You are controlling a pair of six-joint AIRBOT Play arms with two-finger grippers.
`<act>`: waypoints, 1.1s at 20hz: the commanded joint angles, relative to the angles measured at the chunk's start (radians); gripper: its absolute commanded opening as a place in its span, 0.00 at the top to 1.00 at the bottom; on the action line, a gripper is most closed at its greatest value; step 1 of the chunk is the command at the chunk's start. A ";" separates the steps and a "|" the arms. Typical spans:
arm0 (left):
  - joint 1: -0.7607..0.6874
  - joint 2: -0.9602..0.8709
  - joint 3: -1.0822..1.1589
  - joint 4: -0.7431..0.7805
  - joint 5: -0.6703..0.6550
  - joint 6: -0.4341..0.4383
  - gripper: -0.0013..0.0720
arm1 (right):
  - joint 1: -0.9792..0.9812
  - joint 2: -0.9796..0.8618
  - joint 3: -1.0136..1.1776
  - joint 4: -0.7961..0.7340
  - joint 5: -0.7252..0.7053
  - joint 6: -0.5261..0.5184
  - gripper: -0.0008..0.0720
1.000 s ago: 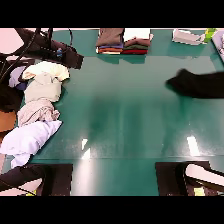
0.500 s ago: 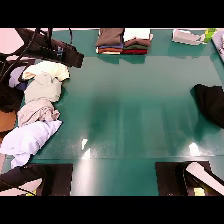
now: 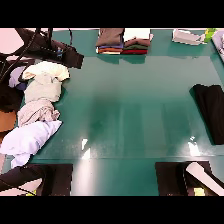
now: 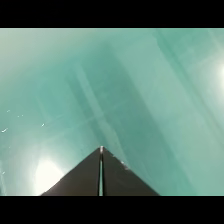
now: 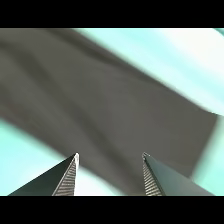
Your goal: Fold the shirts.
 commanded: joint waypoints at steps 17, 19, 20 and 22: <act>0.000 0.000 0.000 0.005 0.008 0.000 0.95 | 1.070 -0.105 0.034 0.147 -0.060 -0.016 0.96; 0.000 0.000 0.000 0.005 0.008 0.000 0.95 | 1.065 -0.105 0.034 0.148 -0.058 -0.016 0.96; 0.000 0.000 0.000 0.005 0.008 0.000 0.95 | 1.065 -0.105 0.034 0.148 -0.058 -0.016 0.96; 0.000 0.000 0.000 0.005 0.008 0.000 0.95 | 1.065 -0.105 0.034 0.149 -0.059 -0.016 0.96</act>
